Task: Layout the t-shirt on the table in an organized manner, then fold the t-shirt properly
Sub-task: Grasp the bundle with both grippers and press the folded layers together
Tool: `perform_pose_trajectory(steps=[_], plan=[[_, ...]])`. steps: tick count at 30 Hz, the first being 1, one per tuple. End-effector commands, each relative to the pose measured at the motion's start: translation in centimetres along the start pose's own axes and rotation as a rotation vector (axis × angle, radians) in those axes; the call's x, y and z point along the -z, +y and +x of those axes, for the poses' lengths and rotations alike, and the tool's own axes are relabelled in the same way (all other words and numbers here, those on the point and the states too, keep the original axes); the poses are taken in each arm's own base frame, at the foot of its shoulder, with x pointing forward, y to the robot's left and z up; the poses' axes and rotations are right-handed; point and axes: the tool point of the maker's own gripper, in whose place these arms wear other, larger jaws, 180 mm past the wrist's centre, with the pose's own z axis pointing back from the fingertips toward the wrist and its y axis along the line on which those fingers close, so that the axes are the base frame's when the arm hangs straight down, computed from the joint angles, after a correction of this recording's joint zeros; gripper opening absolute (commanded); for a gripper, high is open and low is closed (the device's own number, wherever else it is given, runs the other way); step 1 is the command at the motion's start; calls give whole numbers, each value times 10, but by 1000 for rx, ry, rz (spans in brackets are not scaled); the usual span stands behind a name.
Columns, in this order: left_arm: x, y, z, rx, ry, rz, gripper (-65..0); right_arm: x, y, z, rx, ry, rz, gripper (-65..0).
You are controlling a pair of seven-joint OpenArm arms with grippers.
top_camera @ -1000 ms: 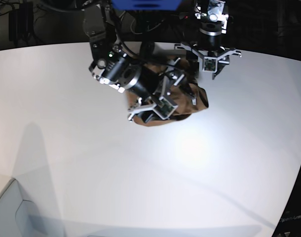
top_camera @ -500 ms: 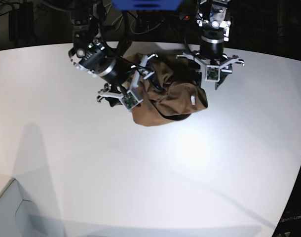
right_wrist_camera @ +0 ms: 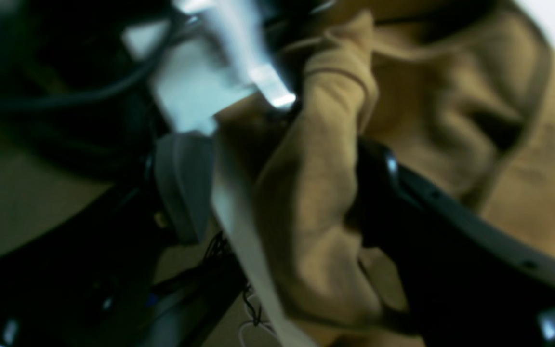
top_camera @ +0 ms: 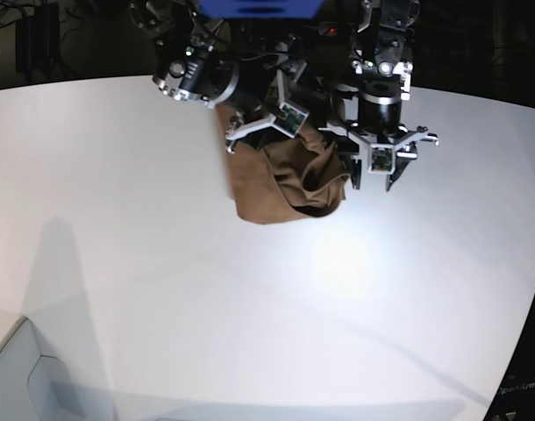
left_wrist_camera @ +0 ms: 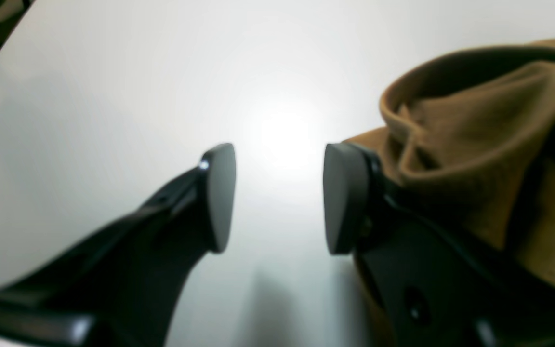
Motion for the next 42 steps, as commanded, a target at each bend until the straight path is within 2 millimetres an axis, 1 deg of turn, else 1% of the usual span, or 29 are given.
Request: perform_pose_trajectory(steps=[1,4,7,10,12,16,19,20,21,22,23,25,28,30,32,35,37,39,40,42], plan=[[1,11,13,1,-47,34,-366,-3,2,14,-18,-51,12,-216],[3,31,15,-10,-51,93,-365,-6,7,13,-51,-46,27,-216],[1,64,16,-30,-54,191,-363,-10,7,13,-66,-46,25,-216],[-5,92,18,-44,-58,275,-362,-11,4,14,-66,-46,16,-217],[-9,104,22,-44,-68,307,-362,-11,2,14,-65,-46,11,-217],[-17,124,32,-46,-96,361,-362,-12,4,11,-69,-38,18,-217],[-21,130,39,-129,-124,367,-362,-12,6,7,-81,-27,26,-217],[-24,132,39,-163,-127,367,-362,-12,7,8,-82,-28,29,-217],[-27,131,40,-197,-133,360,-362,-13,6,8,-80,-31,25,-217],[-30,130,46,-225,-150,343,-362,-13,3,9,-78,-35,18,-217],[-31,125,52,-248,-166,319,-363,-14,-3,8,-73,-34,3,-217],[-35,102,61,-295,-183,240,-364,-14,-11,14,-44,-54,-28,-217],[-43,76,81,-336,-217,124,-365,-17,-30,21,24,-85,-97,-217],[-46,52,92,-391,-232,34,-365,-20,-46,24,73,-103,-150,-217],[-47,32,98,-432,-231,-51,-365,-23,-57,26,120,-122,-193,-217],[-48,-10,107,-495,-216,-213,-365,-29,-72,24,172,-134,-248,-217],[-50,-37,112,-510,-205,-309,-365,-31,-76,22,181,-132,-260,-217],[-51,-59,112,-524,-186,-376,-365,-32,-75,19,183,-124,-259,-217],[-50,-67,113,-530,-182,-400,-365,-31,-72,16,188,-119,-254,-217],[-47,-82,106,-523,-157,-430,-366,-31,-70,15,193,-115,-251,-217]])
